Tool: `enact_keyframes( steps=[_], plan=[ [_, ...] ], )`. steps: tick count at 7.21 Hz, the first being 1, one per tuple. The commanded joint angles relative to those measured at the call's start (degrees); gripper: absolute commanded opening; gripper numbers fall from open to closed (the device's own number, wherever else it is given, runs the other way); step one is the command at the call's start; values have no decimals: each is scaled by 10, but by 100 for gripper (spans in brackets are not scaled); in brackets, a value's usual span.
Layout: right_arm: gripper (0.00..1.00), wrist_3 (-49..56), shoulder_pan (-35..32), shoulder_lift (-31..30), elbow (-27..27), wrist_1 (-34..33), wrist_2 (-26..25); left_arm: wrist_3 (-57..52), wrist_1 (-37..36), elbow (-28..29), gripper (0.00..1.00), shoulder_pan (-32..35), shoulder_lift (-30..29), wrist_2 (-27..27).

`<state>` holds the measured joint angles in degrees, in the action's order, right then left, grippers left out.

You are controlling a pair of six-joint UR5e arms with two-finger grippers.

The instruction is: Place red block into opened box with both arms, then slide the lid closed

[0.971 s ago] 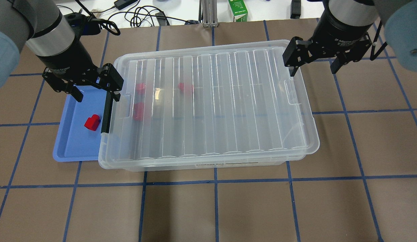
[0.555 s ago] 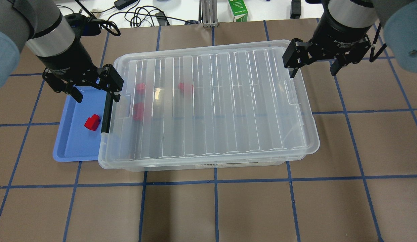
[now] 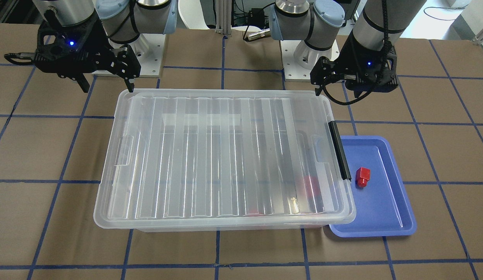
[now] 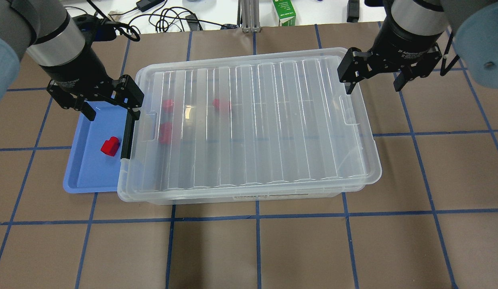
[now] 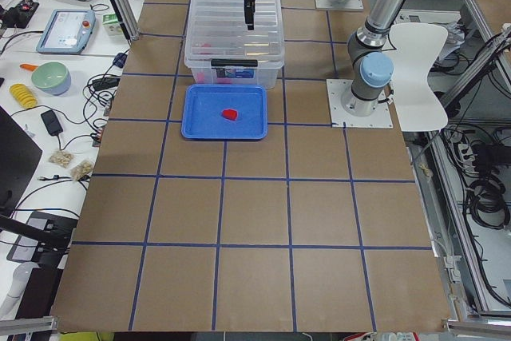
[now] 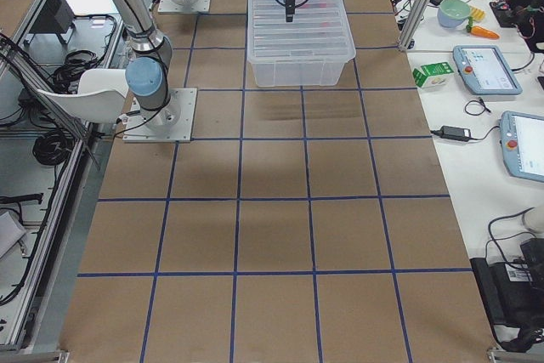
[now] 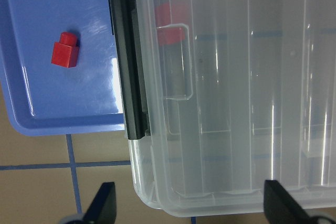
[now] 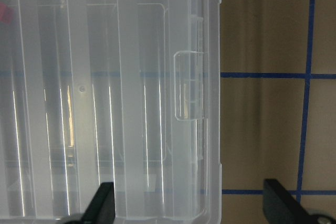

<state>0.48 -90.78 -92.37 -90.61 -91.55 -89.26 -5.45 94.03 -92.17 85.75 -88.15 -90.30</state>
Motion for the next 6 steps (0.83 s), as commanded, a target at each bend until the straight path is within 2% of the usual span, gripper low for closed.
enact_keyframes(
  steps=[1, 4, 6],
  plan=[
    [100, 3, 4, 45, -10, -53, 0, -23, -17, -3, 100, -47, -4, -1],
    [100, 36, 29, 91, -91, -186, 0, -175, -20, -6, 100, -143, -10, 2],
    [100, 55, 55, 90, -142, -243, 0, -311, -37, -49, 100, -225, -10, 6]
  ],
)
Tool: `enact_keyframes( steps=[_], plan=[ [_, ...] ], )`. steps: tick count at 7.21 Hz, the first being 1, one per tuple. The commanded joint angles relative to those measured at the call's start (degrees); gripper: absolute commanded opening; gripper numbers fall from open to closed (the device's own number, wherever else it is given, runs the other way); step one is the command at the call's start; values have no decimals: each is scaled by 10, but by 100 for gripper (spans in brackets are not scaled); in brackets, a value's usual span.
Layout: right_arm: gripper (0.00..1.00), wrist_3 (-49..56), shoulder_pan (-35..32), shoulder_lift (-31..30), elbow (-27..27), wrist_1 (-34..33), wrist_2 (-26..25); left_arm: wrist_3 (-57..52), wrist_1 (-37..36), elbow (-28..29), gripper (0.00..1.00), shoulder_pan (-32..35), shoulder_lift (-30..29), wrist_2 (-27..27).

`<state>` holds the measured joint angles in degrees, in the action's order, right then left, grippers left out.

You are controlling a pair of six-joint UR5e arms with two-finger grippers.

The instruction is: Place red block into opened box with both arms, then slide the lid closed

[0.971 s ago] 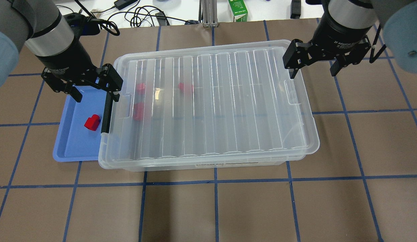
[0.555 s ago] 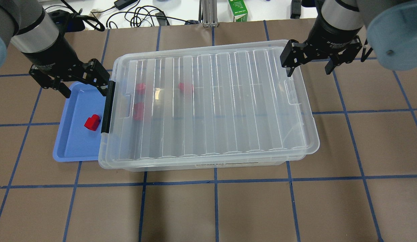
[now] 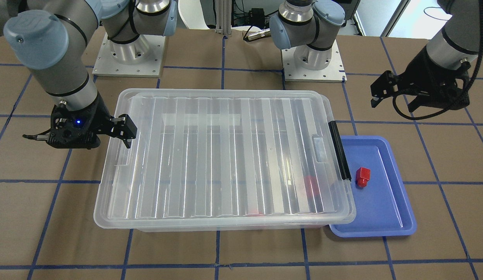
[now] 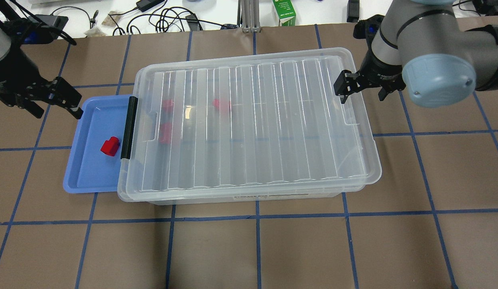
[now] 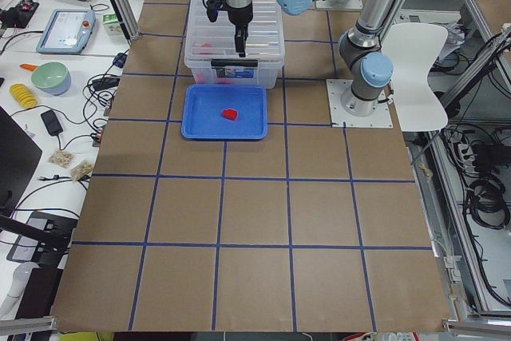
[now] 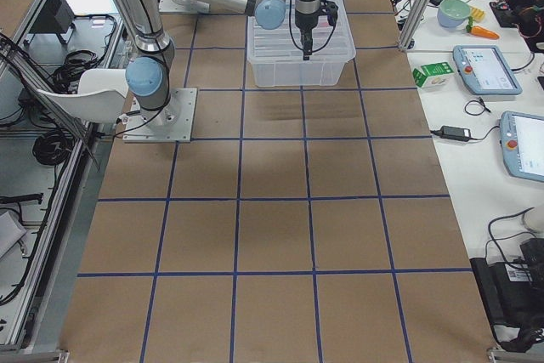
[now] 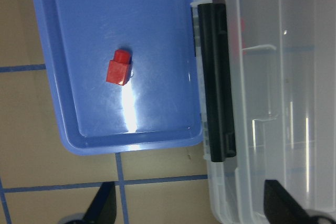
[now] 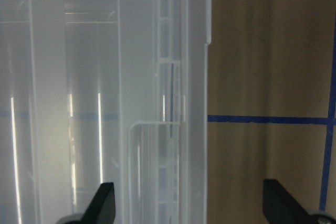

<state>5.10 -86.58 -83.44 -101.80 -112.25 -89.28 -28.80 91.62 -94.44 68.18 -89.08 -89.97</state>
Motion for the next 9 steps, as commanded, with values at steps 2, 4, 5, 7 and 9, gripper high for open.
enact_keyframes(
  steps=[2, 4, 5, 7, 9],
  plan=[
    [100, 18, 17, 3, -35, -47, 1, -115, -125, -110, 100, -82, -13, 4],
    [100, 25, 18, 3, -37, -48, -1, -129, -238, -173, 100, -82, -34, 5],
    [100, 25, 18, 3, -37, -50, -2, -135, -244, -176, 100, -82, -49, 6],
    [100, 41, 47, 2, -37, -48, -1, -162, -260, -173, 100, -82, -85, 7],
    [100, 71, 76, 2, -37, -48, -1, -161, -272, -170, 100, -79, -115, 46]
  ],
)
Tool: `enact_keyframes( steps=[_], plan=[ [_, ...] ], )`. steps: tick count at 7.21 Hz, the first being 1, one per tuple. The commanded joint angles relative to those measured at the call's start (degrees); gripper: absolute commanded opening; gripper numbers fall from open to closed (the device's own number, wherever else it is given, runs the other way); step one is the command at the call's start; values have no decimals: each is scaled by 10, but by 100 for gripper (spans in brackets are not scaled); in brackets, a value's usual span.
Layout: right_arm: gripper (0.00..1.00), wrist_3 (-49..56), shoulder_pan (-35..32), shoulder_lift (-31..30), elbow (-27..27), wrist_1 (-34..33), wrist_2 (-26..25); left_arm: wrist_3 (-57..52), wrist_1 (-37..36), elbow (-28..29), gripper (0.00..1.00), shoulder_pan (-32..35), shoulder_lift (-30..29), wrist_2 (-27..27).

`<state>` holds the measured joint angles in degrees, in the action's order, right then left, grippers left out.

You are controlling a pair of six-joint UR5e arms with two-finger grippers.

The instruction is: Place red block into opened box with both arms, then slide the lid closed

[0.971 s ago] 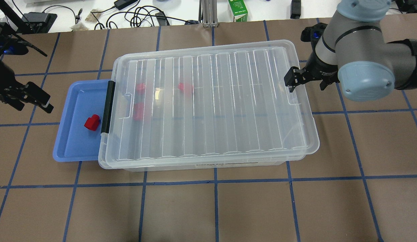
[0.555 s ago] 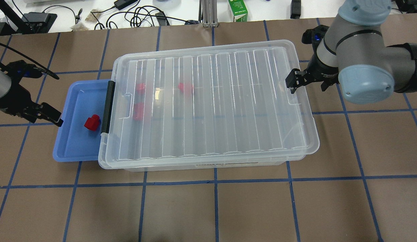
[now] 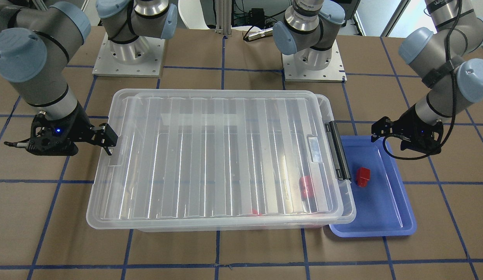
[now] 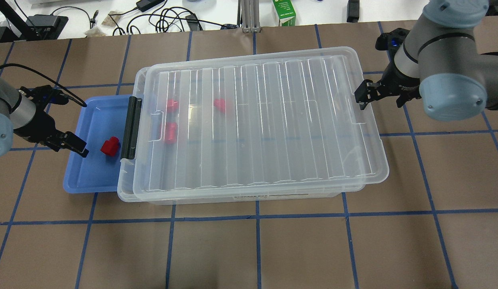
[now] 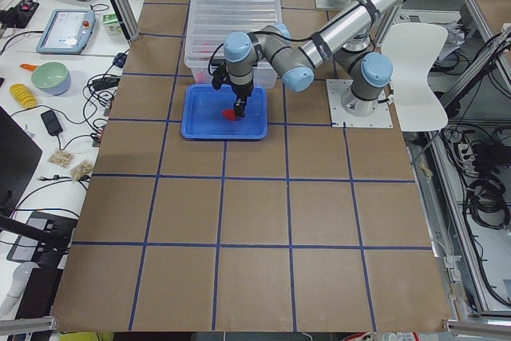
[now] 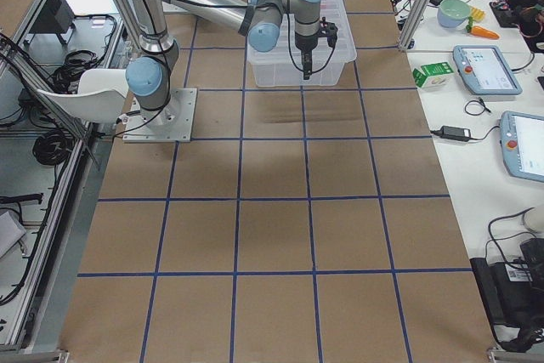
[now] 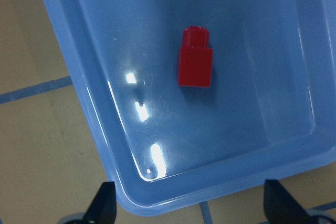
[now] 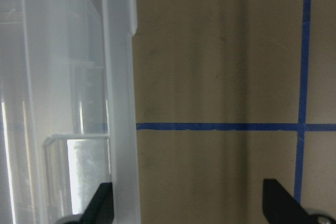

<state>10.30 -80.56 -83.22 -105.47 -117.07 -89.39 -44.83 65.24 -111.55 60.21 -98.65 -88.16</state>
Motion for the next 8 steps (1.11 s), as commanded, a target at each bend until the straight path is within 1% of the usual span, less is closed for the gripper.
enact_keyframes(
  steps=[1, 3, 4, 5, 7, 8],
  plan=[
    [100, 29, 24, 0, 1, 0, -1, -4, -17, 1, 100, 3, -34, 32],
    [100, 53, 58, -1, 1, 2, 0, 1, -35, 2, 100, 17, -56, 33],
    [100, 64, 64, -1, 2, 2, -1, 4, -65, 1, 100, 18, -66, 33],
    [100, 66, 77, -1, 5, 4, -1, 11, -76, 2, 100, 22, -75, 33],
    [100, 81, 106, -2, 6, 5, 0, 67, -92, 1, 100, 45, -106, 33],
    [100, 90, 111, -2, 6, 5, 0, 63, -133, 1, 100, 53, -122, 27]
  ],
)
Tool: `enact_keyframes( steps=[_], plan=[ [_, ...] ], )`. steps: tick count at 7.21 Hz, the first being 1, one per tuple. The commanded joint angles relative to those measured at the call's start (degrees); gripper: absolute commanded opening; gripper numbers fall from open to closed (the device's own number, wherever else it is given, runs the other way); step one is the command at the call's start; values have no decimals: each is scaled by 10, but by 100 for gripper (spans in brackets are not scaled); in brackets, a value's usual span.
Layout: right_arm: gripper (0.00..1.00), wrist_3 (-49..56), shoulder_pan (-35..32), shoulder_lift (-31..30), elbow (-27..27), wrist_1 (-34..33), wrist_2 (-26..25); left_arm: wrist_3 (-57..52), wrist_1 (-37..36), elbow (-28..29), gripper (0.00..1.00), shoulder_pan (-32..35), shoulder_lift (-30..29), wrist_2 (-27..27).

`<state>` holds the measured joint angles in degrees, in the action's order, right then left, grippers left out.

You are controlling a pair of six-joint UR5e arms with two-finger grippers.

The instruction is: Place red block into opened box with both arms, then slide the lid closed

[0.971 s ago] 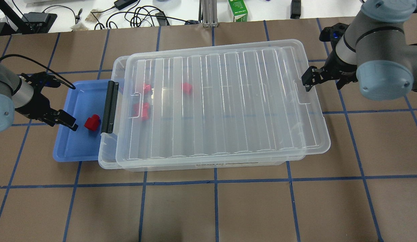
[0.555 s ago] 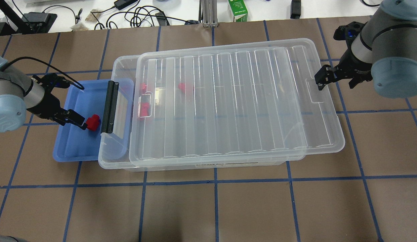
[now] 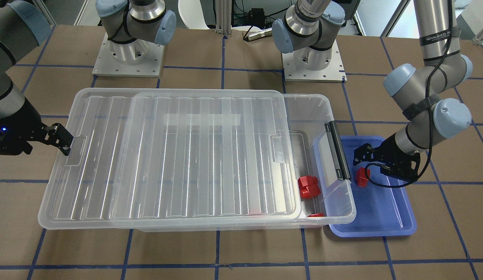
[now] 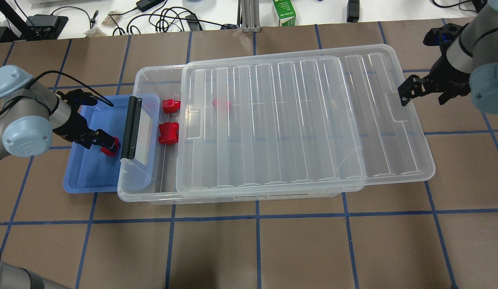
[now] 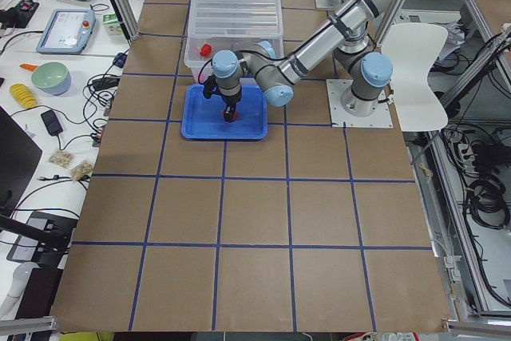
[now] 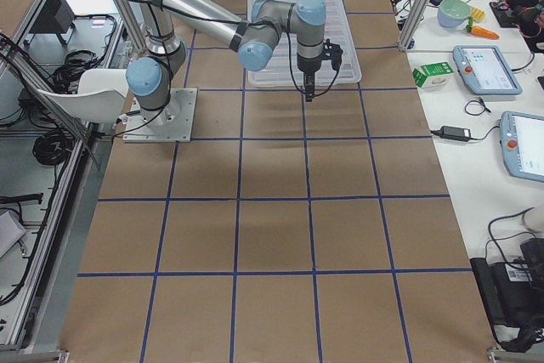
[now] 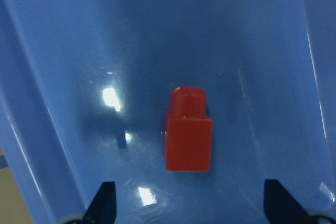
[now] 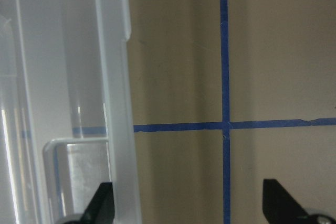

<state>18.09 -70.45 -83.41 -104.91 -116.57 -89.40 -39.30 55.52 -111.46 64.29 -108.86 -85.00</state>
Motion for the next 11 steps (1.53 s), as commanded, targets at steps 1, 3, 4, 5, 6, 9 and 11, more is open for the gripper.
enact_keyframes(
  steps=[1, 3, 4, 5, 6, 9, 11],
  plan=[
    [100, 13, 14, -1, 1, 1, 0, 8, -51, 0, 100, 12, -34, -8],
    [100, 14, 29, -5, 1, 5, 0, 9, -86, 1, 88, 12, -56, -8],
    [100, 15, 31, -4, 2, 4, 0, 9, -84, 0, 34, 13, -56, -9],
    [100, 24, 39, -4, 1, 5, 0, 10, -74, -5, 4, 13, -47, -9],
    [100, 45, 54, -4, 2, 5, 0, 9, -52, 2, 0, 13, -40, -10],
    [100, 77, 70, -4, 1, 3, 0, 9, -34, 27, 0, 14, -27, -34],
    [100, 93, 92, -5, 2, 6, 4, 9, 97, 126, 0, 14, 1, -36]
  ],
)
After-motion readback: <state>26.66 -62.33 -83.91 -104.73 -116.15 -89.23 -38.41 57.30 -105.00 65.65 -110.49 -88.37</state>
